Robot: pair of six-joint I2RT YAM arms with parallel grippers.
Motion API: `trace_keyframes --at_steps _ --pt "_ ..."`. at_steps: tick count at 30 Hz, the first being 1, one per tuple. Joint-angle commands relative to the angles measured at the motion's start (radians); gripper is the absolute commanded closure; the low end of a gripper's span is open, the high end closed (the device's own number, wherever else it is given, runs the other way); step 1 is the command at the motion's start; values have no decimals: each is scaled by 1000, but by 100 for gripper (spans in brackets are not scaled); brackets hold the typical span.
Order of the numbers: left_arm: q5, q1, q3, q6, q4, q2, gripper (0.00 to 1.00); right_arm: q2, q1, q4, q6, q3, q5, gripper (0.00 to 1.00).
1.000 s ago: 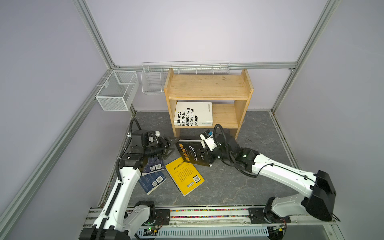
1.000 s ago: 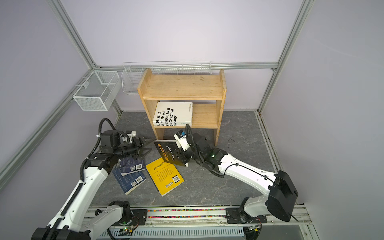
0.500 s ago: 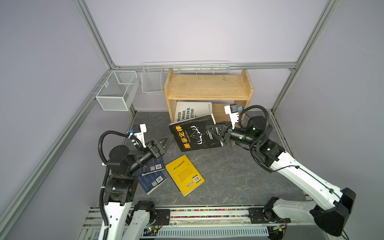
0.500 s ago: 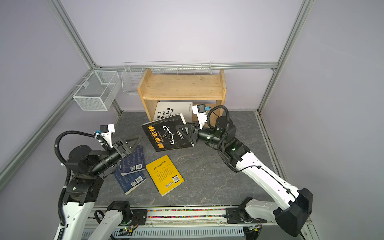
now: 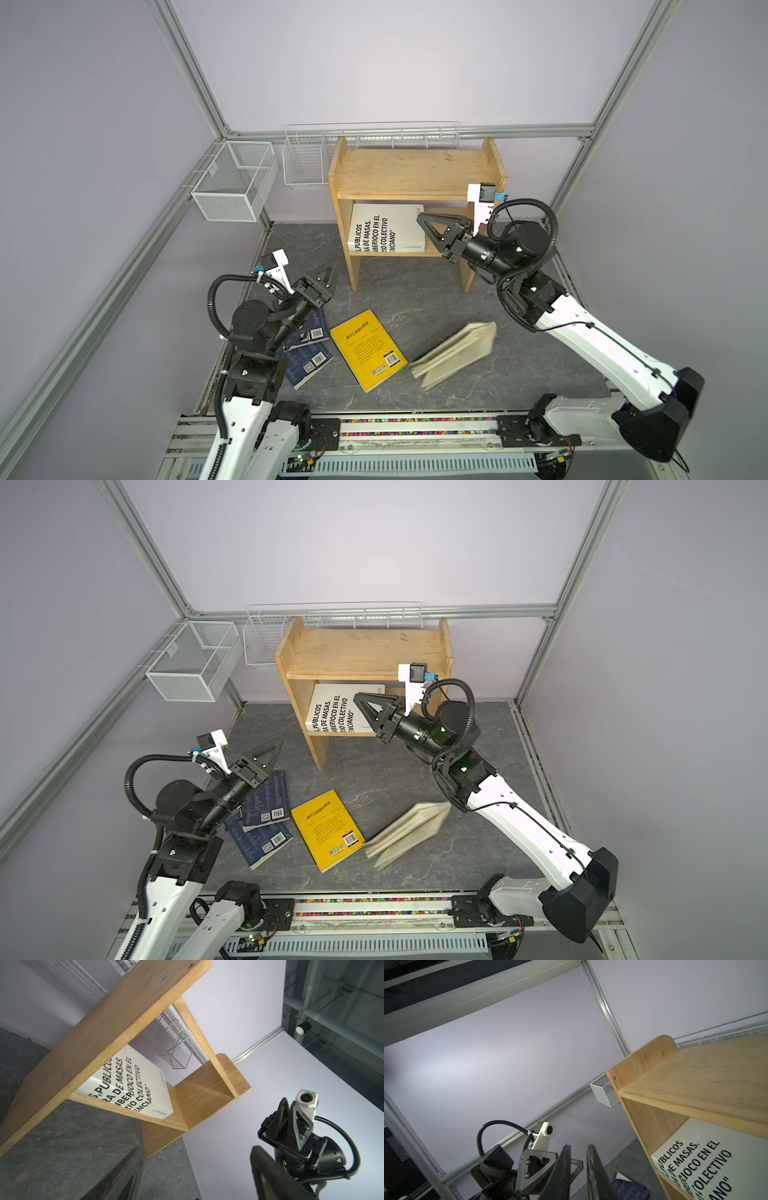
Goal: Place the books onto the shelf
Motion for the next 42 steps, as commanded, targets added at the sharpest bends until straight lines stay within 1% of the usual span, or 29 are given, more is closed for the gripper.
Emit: trace_keyframes --at_steps 1,3,6,8,10,11,12,15,16,18,20,21,22,23,25,26,28,30,31,32,33,37,42 --pt "-195 -161 -33 64 -18 103 20 52 -8 -5 -95 13 122 80" --pt "-230 -287 34 165 -90 212 20 62 -7 -102 -184 78 129 78" --pt "-241 -437 149 313 -211 376 20 44 -8 -159 -314 123 175 73" --pt "-193 -498 189 374 -230 468 21 40 -9 -189 -378 150 195 72" --pt "-126 -550 202 419 -217 547 21 38 -11 -186 -411 148 211 71" --pt "-110 -583 207 441 -214 587 21 37 -13 -190 -421 147 212 70" --pt "-116 -615 215 457 -219 625 21 38 -19 -203 -431 149 213 70" --pt "-133 -671 259 502 -271 731 21 32 -43 -278 -427 168 233 69" --pt "-151 -686 271 518 -287 756 21 26 -48 -307 -426 170 257 65" --pt "-202 -728 303 565 -333 806 21 2 -57 -403 -425 179 351 54" --pt "-229 -772 332 605 -361 852 19 -20 -68 -554 -404 212 504 44" --pt "-235 -796 350 619 -371 878 19 -35 -78 -636 -383 221 585 36" --pt "-242 -825 362 633 -369 904 19 -55 -94 -699 -352 216 644 30" --pt "-253 -852 370 646 -361 927 18 -79 -109 -738 -331 199 675 27" --pt "-284 -915 397 678 -361 984 16 -141 -163 -810 -269 144 697 17" --pt "-297 -939 415 692 -376 1011 13 -169 -188 -839 -242 120 699 12" --pt "-325 -990 458 731 -413 1063 7 -232 -243 -896 -193 68 715 7" --pt "-342 -1029 483 762 -428 1097 6 -280 -279 -936 -171 31 737 1" --pt "-356 -1050 495 777 -438 1115 4 -301 -295 -961 -164 20 750 1" --pt "-369 -1069 512 787 -452 1130 4 -312 -304 -980 -158 14 763 6" --pt "-383 -1092 526 801 -463 1150 3 -327 -318 -1009 -154 10 777 7" --pt "-423 -1170 564 826 -476 1205 1 -374 -348 -1058 -158 4 776 8" --pt "-493 -1234 627 846 -499 1266 1 -413 -356 -1090 -172 19 774 9"
